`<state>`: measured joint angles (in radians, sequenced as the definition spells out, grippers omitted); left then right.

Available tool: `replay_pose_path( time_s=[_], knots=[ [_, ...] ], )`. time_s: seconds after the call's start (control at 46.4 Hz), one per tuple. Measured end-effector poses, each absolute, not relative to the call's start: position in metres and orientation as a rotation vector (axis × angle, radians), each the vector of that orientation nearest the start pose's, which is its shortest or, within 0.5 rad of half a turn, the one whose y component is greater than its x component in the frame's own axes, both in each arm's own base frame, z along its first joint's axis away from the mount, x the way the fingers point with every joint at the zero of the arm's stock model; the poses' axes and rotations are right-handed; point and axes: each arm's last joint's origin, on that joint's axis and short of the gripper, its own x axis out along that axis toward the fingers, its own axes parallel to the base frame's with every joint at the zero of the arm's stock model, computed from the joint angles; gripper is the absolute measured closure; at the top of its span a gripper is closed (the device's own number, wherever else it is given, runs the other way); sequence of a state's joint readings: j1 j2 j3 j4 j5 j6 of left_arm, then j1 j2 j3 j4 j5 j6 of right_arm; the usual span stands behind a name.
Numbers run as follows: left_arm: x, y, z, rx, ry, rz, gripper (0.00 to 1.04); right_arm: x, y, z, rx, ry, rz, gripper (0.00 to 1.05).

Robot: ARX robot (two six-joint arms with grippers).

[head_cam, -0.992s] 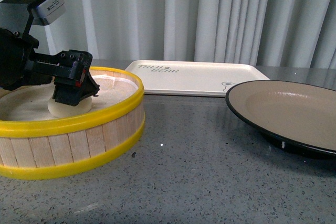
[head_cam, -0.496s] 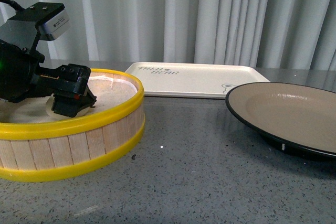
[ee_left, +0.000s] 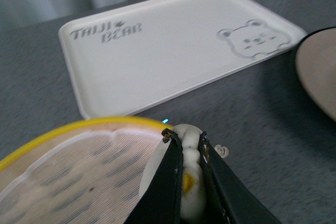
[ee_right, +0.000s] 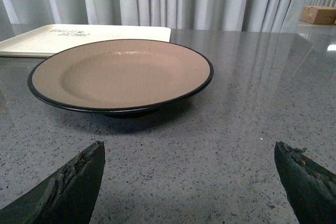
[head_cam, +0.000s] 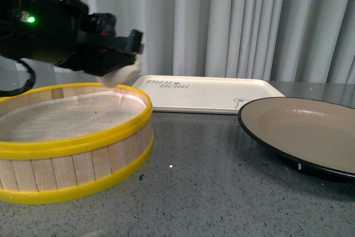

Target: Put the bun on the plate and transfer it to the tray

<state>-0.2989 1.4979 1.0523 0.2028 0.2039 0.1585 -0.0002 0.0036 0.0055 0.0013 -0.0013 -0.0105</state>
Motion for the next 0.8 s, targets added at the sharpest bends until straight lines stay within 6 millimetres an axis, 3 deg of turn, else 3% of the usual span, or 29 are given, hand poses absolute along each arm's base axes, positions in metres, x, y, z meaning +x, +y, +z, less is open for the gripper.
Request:
replay_pose_path(
  time_s=[0.173,0.367,0.453,0.604,0.798],
  knots=[
    [0.331,-0.157,0.309,0.156,0.07,-0.788,1.0,0.098,0.0,0.165,-0.011,-0.003,0.001,0.08],
    [0.353,-0.211,0.299,0.129,0.103,-0.958,1.0,0.098,0.0,0.165,-0.01,-0.003,0.001,0.08],
    [0.358,-0.228,0.297,0.13,0.12,-0.996,1.0,0.098,0.0,0.165,-0.011,-0.003,0.001,0.08],
    [0.349,-0.261,0.289,0.128,0.179,-1.155,1.0,0.098,0.0,0.165,-0.011,-0.003,0.001,0.08],
    [0.346,-0.285,0.282,0.164,0.213,-1.172,1.0,0.098,0.0,0.165,-0.011,-0.004,0.001,0.08]
  ],
)
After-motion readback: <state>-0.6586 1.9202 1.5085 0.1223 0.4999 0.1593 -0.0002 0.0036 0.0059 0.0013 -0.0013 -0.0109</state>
